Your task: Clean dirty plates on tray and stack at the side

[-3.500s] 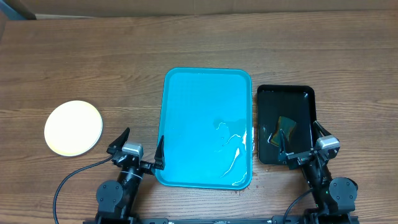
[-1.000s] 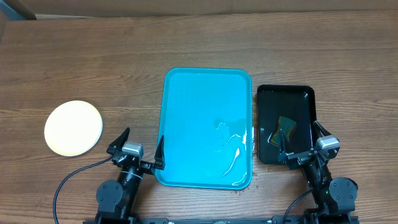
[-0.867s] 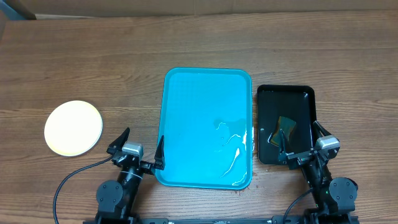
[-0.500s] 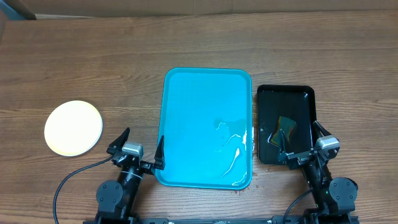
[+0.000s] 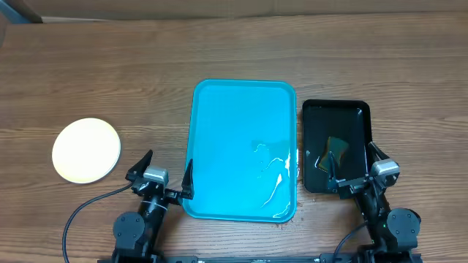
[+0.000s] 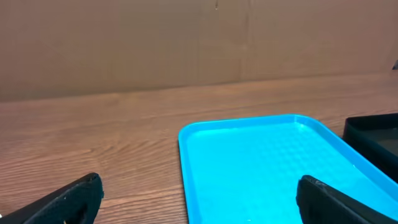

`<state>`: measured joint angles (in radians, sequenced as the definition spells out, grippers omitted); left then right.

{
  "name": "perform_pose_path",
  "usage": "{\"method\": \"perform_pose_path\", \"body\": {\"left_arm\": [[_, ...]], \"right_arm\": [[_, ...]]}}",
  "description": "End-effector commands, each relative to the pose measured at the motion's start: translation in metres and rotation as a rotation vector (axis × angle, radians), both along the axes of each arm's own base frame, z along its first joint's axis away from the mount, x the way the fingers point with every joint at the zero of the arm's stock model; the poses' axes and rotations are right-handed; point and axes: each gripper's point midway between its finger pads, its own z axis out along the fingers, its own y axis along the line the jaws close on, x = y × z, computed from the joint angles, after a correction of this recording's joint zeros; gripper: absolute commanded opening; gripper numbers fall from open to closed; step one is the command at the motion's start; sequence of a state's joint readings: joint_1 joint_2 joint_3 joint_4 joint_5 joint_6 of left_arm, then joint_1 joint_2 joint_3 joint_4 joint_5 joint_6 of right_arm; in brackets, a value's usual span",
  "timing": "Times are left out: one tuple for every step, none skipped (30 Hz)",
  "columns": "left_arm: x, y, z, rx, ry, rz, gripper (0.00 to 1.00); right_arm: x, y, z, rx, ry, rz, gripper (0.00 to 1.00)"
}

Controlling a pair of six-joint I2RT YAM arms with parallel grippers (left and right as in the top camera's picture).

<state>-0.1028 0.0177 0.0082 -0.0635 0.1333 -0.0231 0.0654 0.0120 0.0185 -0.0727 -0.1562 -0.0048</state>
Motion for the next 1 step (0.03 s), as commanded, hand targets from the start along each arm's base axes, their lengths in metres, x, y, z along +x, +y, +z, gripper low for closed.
{"method": "perform_pose_path", "body": {"left_arm": [[0.0006,0.0027,-0.0021,-0.005,0.006,0.015,1.00]], "right_arm": [[0.0007,-0.0018,-0.0030,-0.007,0.000,-0.009,1.00]]}}
